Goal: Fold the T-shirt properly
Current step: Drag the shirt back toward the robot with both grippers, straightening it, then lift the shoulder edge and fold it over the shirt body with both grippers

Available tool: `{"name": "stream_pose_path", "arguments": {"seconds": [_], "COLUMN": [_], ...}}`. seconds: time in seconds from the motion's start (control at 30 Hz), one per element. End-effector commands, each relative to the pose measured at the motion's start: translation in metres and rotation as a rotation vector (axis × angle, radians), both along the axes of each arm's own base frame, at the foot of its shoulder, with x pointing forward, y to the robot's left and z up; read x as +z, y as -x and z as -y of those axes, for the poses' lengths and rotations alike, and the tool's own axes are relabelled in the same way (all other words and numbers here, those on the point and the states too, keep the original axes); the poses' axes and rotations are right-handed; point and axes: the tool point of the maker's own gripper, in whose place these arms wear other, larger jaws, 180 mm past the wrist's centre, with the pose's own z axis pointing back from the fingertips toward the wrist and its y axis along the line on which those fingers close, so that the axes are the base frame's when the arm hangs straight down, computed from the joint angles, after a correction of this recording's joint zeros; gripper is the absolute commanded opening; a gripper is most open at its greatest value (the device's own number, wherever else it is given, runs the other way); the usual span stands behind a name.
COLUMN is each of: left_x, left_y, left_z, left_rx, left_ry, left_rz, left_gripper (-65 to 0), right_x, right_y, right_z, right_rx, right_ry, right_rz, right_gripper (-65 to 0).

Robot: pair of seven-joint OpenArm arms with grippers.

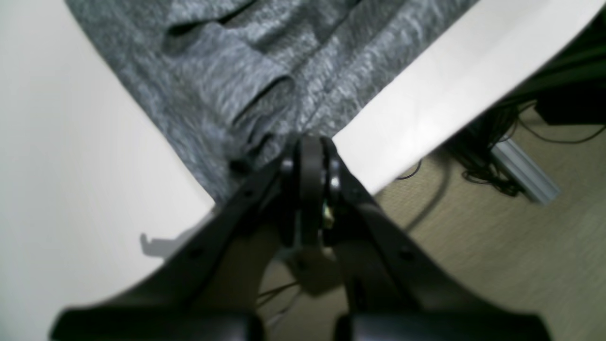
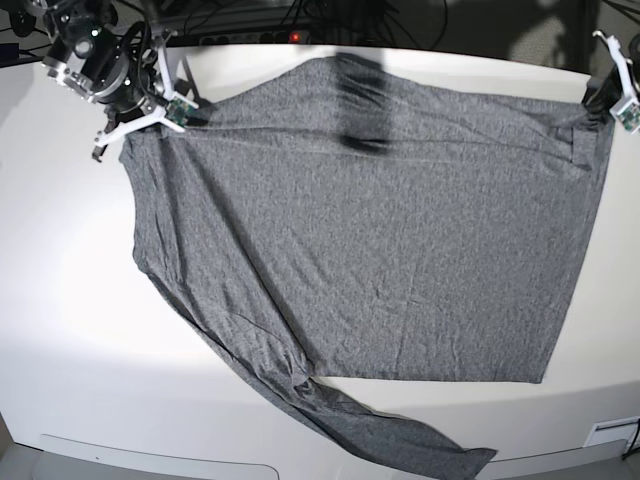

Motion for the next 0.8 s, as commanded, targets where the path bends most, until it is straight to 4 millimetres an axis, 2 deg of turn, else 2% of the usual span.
{"name": "stream_pose_path", "arguments": {"seconds": [0.0, 0.1, 0.3, 0.47, 0.6, 0.77], "left_x": [0.013, 0.021, 0.053, 0.054, 0.065, 0.077], "left_y": [-0.009, -0.006, -0.031, -0.051, -0.071, -0.092], "left_z": [-0.005, -0.005, 0.004, -0.005, -0.006, -0.004], "left_rx": [0.001, 0.014, 0.028, 0.052, 0.055, 0.054], "left_ry": [-0.009, -0.015, 0.047, -0.004, -0.01, -0.004], "left_rz": [0.049, 0.106, 0.287, 0.293, 0.345, 0.403], "left_gripper": [-65.0, -65.0, -65.0, -65.0, -65.0, -65.0], "right_x": [0.008, 0.009, 0.019, 0.023, 0.019, 0.011], "right_y": [-0.007, -0.009, -0.028, -0.05, -0.071, -0.087], "right_z": [0.003, 0.002, 0.006, 0.007, 0.007, 0.005], "right_rx": [0.009, 0.01, -0.048, -0.083, -0.142, -0.152], "right_ry": [0.013, 0.01, 0.004, -0.041, -0.092, -0.123], "right_rz": [0.032, 0.039, 0.121, 0.153, 0.17, 0.161], "right_gripper": [-65.0, -65.0, -65.0, -65.0, -65.0, -65.0]}}
